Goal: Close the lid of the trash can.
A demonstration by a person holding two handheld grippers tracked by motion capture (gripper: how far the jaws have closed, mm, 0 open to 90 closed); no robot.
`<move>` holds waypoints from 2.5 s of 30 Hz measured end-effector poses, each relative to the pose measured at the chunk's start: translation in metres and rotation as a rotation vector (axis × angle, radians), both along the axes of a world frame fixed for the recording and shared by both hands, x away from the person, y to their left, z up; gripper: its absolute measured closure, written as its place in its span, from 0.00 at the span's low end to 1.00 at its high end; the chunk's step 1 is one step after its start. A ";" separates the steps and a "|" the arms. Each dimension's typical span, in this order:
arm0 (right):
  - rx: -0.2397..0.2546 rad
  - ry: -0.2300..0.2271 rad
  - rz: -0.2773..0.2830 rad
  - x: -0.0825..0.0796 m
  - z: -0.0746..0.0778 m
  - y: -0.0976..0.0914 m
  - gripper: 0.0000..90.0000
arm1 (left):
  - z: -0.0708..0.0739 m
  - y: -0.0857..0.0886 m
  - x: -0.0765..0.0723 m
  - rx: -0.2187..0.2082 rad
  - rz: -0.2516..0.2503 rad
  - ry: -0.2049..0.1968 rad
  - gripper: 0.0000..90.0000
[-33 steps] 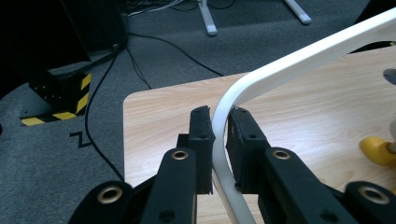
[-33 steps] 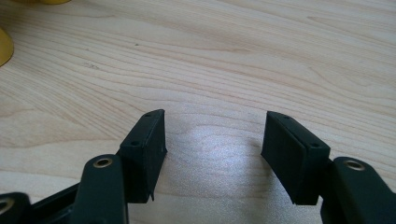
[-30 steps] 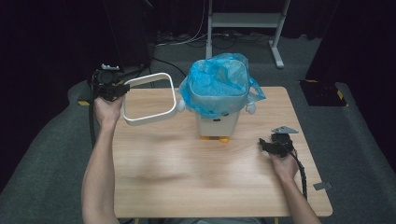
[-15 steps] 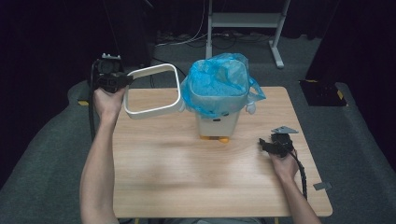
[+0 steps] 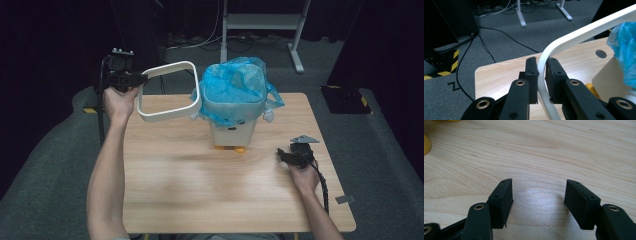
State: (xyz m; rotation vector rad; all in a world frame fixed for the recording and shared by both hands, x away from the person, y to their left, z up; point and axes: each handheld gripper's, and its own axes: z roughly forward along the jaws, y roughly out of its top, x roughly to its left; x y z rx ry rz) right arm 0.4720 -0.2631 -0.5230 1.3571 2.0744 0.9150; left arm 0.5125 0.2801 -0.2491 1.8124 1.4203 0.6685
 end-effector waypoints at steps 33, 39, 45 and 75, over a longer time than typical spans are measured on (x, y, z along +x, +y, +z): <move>0.006 0.003 -0.001 0.000 0.000 0.000 0.44 | 0.035 -0.029 0.002 0.001 -0.052 0.005 0.89; 0.005 0.001 -0.001 0.000 0.000 0.000 0.44 | 0.039 -0.044 0.009 0.007 -0.075 0.014 0.89; 0.004 0.001 -0.001 0.000 0.000 0.000 0.44 | 0.042 -0.063 0.015 0.017 -0.104 0.015 0.89; 0.005 0.002 0.001 0.000 0.000 0.000 0.44 | 0.044 -0.150 0.045 0.050 -0.206 0.051 0.89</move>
